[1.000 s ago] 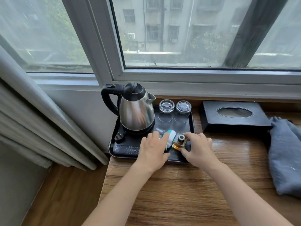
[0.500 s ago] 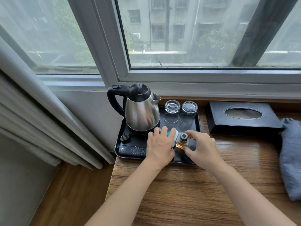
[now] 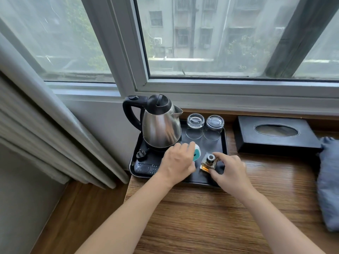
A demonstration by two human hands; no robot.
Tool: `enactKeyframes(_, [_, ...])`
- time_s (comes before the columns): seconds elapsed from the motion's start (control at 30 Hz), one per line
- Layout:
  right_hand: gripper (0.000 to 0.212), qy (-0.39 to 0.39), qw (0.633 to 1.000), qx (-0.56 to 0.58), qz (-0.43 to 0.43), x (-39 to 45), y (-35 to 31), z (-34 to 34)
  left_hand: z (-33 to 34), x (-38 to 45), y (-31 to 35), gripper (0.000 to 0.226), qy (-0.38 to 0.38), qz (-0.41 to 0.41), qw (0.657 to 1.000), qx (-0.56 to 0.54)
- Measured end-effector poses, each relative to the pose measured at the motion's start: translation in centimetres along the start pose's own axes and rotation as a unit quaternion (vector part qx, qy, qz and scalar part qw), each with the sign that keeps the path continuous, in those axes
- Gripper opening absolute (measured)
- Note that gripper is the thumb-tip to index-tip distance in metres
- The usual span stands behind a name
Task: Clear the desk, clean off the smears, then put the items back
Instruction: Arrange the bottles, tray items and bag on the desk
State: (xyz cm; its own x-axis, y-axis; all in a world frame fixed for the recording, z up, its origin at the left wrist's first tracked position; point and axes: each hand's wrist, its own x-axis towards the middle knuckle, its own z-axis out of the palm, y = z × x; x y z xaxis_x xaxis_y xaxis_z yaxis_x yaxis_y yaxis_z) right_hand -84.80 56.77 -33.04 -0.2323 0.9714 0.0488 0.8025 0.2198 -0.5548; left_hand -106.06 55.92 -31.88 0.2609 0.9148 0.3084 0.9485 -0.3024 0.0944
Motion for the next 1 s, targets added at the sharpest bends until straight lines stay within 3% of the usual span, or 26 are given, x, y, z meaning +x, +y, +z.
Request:
enactKeyframes(0.17, [0.053,-0.021,0.999,0.018,-0.018,0.5,-1.0,0.6,-4.7,-3.6,-4.3,0.056,-0.022,-0.146,0.958,-0.244])
enactKeyframes(0.27, [0.056,-0.039,0.998,0.033,-0.038,1.1,-2.6,1.1,-6.9,-5.1,-7.4,0.057,-0.051,-0.222,0.923,-0.31])
enactKeyframes(0.43, [0.053,-0.077,0.992,0.074,-0.067,2.7,-6.2,2.7,-8.2,-5.7,-11.0,0.051,-0.105,-0.236,0.92,-0.296])
enactKeyframes(0.63, [0.053,-0.114,0.987,0.089,-0.075,3.3,-9.1,5.0,-7.8,-5.9,-12.3,0.059,-0.097,-0.264,0.89,-0.358])
enactKeyframes(0.8, [0.055,-0.117,0.986,0.116,-0.035,3.1,-9.5,6.3,-7.3,-6.4,-12.8,0.048,-0.08,-0.266,0.872,-0.403])
enactKeyframes(1.0, [0.047,-0.105,0.987,0.12,-0.026,3.6,-9.0,6.4,-6.6,-6.8,-13.0,0.05,-0.073,-0.262,0.865,-0.421])
